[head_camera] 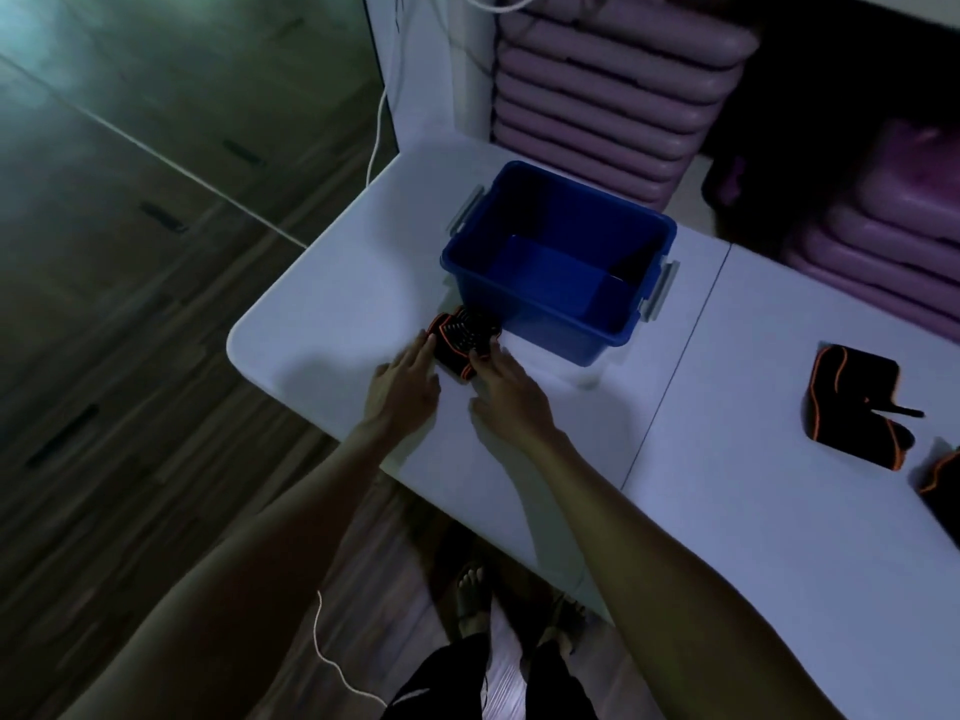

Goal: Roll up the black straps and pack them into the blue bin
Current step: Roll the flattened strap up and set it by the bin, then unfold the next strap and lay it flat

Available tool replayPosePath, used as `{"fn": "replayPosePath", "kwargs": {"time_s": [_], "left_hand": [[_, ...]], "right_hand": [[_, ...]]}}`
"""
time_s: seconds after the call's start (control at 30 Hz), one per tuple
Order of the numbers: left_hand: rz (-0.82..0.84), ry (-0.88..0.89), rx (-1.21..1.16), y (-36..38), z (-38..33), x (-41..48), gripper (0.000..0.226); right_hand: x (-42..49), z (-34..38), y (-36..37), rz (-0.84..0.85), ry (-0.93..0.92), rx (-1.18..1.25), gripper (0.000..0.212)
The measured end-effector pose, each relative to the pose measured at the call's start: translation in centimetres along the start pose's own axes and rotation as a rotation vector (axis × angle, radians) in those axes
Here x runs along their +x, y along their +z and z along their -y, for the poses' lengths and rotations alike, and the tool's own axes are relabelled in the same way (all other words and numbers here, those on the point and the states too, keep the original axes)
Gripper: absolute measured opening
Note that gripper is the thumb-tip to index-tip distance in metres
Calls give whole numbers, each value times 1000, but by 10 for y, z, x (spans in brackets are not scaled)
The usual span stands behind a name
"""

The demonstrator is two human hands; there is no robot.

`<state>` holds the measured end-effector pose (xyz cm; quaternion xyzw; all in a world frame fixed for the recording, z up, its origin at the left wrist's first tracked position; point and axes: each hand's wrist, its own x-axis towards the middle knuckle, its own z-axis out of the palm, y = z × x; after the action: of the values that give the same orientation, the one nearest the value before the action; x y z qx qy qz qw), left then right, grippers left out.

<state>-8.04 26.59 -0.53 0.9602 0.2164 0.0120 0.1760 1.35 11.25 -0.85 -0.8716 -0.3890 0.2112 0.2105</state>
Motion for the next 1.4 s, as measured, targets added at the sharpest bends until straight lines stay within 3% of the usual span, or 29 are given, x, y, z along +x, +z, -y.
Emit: {"fn": "replayPosePath", "kwargs": {"time_s": [0.17,0.27,0.43,0.57,0.67,0.8,1.07,1.27,1.33,1.4], "left_hand": [[-128,9,-47,0,-5,-13,54],[-217,59,-83,2,-14,-22,41],[-203,103,-216,5,-39,-32,18],[-164,142,-272,12,-72,-29,10],[-126,276,-336,27,-113,-23,22],[16,385,-400,42,-191,-16,19],[227,353,-588,84,-324,6,14],[264,330,-583,116,-391,32,16],[294,300,-577,122,-410,41,17],[342,321,-523,128,-427,48,23]], "right_hand": [[-12,2,0,-46,40,110,69],[-22,4,-4,-97,55,152,57],[-44,2,-14,-229,169,376,35],[-74,-17,-32,-336,357,528,25],[-109,-45,-47,-459,443,594,18],[-158,-91,-74,-602,587,672,22],[-229,-187,-127,-832,734,659,26],[-247,-258,-163,-975,828,656,13],[-245,-282,-173,-981,839,657,9],[-241,-305,-179,-884,873,678,8]]}}
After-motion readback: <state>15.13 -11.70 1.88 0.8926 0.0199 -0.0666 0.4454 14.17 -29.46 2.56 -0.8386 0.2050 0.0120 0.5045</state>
